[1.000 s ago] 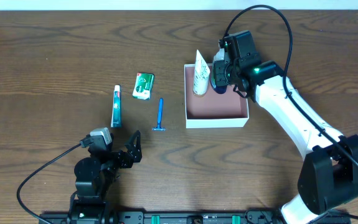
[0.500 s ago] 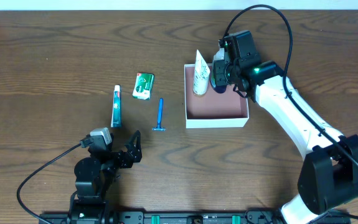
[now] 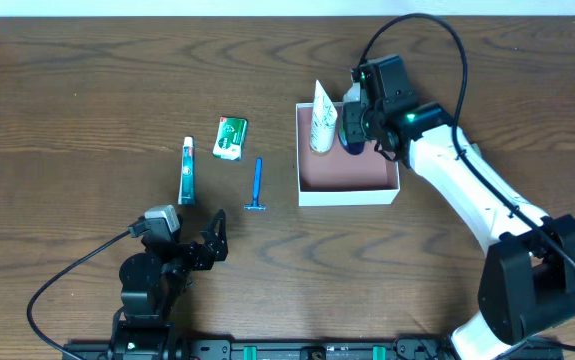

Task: Pack container
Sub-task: 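Lower the pump bottle beside the conditioner and open the right gripper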

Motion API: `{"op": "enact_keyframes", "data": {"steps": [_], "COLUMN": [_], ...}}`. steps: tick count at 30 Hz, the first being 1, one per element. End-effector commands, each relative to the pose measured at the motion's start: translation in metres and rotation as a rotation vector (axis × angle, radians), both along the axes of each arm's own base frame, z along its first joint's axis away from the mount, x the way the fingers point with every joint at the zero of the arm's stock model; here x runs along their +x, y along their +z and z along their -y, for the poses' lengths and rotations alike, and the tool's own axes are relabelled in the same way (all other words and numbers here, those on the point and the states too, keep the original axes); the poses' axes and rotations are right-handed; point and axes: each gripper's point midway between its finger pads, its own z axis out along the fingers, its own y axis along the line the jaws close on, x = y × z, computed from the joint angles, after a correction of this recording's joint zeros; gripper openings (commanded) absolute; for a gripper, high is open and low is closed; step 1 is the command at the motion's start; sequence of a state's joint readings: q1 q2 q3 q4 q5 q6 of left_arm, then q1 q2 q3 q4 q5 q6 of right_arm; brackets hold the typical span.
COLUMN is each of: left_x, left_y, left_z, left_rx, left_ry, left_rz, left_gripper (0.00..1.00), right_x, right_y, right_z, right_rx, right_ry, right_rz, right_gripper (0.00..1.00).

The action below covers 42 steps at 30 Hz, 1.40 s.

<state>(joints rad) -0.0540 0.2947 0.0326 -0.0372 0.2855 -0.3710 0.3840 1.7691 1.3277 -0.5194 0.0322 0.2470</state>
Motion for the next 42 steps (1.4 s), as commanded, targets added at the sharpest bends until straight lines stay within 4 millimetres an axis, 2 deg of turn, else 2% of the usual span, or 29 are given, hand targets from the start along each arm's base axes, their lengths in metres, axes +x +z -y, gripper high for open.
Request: {"op": "enact_keyframes", "data": {"steps": [1,8,20,42], "left_x": [-0.005,-0.005,-0.005,-0.005], "left_y": [-0.015,-0.015,-0.015,-0.015], "left_z": [0.001,0.001,0.001,0.001], "left_rx": [-0.010,-0.010,-0.010,-0.010], "left_ry": [-0.004,-0.004,-0.004,-0.004], "left_rz": [-0.052,-0.052,-0.052,-0.052], "left_gripper": [0.98,0.98,0.98,0.98], "right_x": [0.003,0.001,-0.008,-0.008], "right_y": [0.008,0.006,-0.017,-0.017], "right_z": [0.002,0.004,0.002,0.000], "right_rx": [-0.012,-0.020,-0.010,-0.006], "right_ry": [-0.032,-0.034,-0.045,-0.040], "right_rz": [0.036,0.030,0.013,0.016], "right_gripper": [0.41,0.41,0.41,0.53]}}
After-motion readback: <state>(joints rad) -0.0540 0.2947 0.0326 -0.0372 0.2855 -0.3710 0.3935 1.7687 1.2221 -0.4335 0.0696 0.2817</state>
